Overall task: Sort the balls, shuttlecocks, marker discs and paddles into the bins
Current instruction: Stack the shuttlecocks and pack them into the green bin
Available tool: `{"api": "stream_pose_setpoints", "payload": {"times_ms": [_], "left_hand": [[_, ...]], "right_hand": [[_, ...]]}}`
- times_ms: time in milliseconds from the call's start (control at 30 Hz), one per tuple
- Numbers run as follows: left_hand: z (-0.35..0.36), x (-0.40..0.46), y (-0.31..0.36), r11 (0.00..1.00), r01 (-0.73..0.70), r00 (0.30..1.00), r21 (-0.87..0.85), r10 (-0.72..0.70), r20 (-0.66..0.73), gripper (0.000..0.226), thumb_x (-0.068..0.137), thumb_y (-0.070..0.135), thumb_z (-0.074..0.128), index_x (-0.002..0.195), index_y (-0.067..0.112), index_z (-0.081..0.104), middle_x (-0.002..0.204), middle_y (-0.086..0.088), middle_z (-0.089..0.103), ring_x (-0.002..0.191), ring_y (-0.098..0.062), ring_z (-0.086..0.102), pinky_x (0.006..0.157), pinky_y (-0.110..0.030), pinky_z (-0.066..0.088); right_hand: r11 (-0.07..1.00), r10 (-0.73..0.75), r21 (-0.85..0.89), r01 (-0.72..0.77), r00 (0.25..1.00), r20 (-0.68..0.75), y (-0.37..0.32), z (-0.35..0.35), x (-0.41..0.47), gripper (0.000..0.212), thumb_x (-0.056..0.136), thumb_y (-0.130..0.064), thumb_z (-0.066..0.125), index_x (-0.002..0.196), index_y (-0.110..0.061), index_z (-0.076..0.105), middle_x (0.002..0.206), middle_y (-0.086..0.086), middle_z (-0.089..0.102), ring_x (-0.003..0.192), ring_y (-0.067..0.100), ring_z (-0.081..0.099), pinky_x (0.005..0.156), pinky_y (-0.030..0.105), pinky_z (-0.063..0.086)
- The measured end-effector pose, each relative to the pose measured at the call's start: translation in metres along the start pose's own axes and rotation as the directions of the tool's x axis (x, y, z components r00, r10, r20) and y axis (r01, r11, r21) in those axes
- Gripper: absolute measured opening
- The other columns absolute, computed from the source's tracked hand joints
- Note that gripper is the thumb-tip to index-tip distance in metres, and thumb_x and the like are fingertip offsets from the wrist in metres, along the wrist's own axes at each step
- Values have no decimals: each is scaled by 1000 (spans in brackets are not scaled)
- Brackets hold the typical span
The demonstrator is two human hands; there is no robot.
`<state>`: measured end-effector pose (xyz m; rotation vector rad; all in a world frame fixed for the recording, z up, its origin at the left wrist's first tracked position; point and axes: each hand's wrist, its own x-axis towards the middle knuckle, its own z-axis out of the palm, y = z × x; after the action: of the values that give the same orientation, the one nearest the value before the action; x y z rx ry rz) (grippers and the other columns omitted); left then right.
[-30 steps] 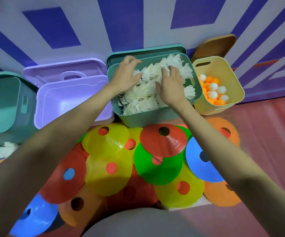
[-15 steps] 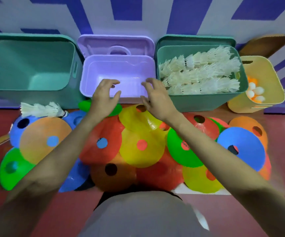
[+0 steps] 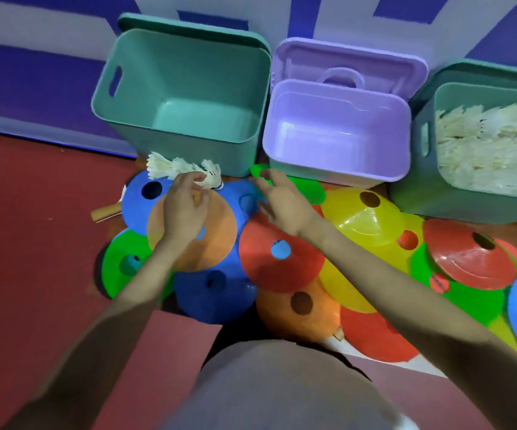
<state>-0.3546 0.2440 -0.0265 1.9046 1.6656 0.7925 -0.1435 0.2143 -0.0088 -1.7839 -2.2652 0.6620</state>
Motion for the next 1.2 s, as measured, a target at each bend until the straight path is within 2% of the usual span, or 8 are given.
{"api": "stream_pose_setpoints", "payload": {"times_ms": [167, 400, 533, 633, 767, 1000, 1100, 1200], "left_hand": [[-19, 17, -34, 990, 123, 992, 75, -124, 1, 37, 80, 2, 59, 117, 7, 60, 115, -11, 60, 101, -27, 58, 87, -34, 42], [-21, 38, -61, 971, 187, 976, 151, -202, 86, 43, 82, 6, 63, 125, 5, 59, 123, -17, 58, 115, -34, 53, 98, -42, 43], [-16, 45, -64, 960, 201, 971, 196, -221, 87, 40, 85, 14, 66, 124, 6, 62, 122, -17, 58, 113, -34, 55, 93, -42, 46], [-9, 49, -63, 948, 231, 966, 217, -250, 63, 37, 85, 20, 69, 121, 9, 65, 118, -17, 57, 109, -35, 55, 88, -41, 46], [-2, 52, -61, 925, 292, 948, 245, -313, 54, 30, 88, 24, 67, 116, 12, 67, 115, -16, 56, 107, -34, 54, 88, -39, 44], [0, 43, -53, 981, 161, 985, 109, -152, -85, 15, 86, 18, 69, 95, 7, 72, 100, -18, 52, 92, -33, 54, 84, -35, 44], [-5, 34, -48, 999, 43, 975, 29, -36, -221, 10, 83, 16, 70, 87, 7, 69, 110, -20, 49, 99, -29, 54, 89, -25, 41], [-11, 24, -43, 984, -14, 979, -177, -22, -203, 6, 83, 12, 68, 87, 7, 67, 129, -21, 42, 116, -27, 53, 103, -27, 41]], "right_hand": [[999, -42, 1, 42, 994, 98, -24, 28, 44, 60, 82, -9, 55, 141, -8, 43, 122, 25, 47, 106, 43, 50, 94, 45, 44], [988, 38, -155, -7, 979, 202, -37, 47, 85, 54, 93, -22, 51, 144, -16, 38, 114, 19, 50, 103, 38, 51, 92, 40, 43], [992, 69, -122, -42, 971, 227, -35, 48, 96, 34, 82, -1, 50, 114, 0, 60, 108, 20, 55, 101, 39, 56, 89, 42, 45], [996, 53, -84, -42, 990, 132, -30, 45, 93, 23, 82, 1, 51, 100, 0, 65, 102, 19, 59, 93, 39, 60, 79, 43, 48], [999, 39, 12, -39, 999, -34, -24, 35, 74, 19, 90, -12, 57, 104, -5, 66, 97, 17, 59, 85, 38, 61, 68, 44, 50], [995, 28, 104, -6, 978, -208, -19, 16, 42, 18, 92, -19, 58, 103, -8, 67, 91, 11, 61, 75, 33, 62, 63, 39, 51], [984, 48, 178, 3, 958, -282, -25, 9, 35, 19, 95, -24, 55, 103, -11, 66, 91, 8, 60, 69, 27, 60, 61, 40, 51], [976, 51, 219, 26, 940, -337, -32, 2, 32, 21, 98, -28, 52, 100, -10, 64, 89, 5, 58, 67, 20, 56, 61, 40, 50]]}}
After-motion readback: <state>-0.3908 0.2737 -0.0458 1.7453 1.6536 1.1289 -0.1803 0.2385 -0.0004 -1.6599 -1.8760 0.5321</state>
